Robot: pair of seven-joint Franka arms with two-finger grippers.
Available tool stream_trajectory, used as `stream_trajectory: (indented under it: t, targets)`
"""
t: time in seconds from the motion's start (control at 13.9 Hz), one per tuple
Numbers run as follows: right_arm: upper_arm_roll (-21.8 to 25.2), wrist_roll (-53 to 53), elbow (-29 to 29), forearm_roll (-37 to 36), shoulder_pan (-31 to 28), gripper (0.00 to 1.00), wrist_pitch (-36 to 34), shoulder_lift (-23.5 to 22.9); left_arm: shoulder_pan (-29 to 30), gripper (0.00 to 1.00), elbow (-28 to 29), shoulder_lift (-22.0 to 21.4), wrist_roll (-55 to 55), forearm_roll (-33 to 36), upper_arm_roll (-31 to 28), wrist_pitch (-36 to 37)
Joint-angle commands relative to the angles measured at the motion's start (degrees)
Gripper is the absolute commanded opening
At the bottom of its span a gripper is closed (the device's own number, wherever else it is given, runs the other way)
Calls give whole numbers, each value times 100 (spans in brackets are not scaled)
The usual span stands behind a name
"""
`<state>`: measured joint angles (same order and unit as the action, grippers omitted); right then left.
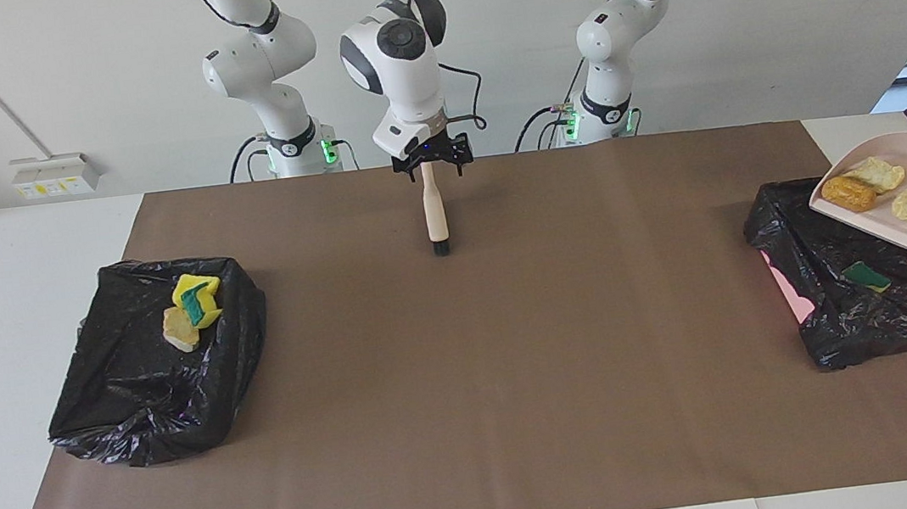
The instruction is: Sweep and dump trash in bin
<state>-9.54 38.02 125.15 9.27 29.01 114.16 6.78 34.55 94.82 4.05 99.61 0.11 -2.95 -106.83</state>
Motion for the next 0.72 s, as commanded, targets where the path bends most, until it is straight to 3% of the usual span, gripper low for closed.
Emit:
stream_trajectory:
  t: [0.0,0.36,0.65]
  targets:
    - [-13,-110,-341,-311,-324,100,-481,165,17,0,-402,175,129,287,40,215]
    - [-13,-803,-1123,-530,-1281,100,-1053,280,-193,0,-912,439,111,1128,101,356]
    - [-21,-1419,-1695,-786,-1993,100,-1185,263,-291,0,-1194,334,77,1141,119,733]
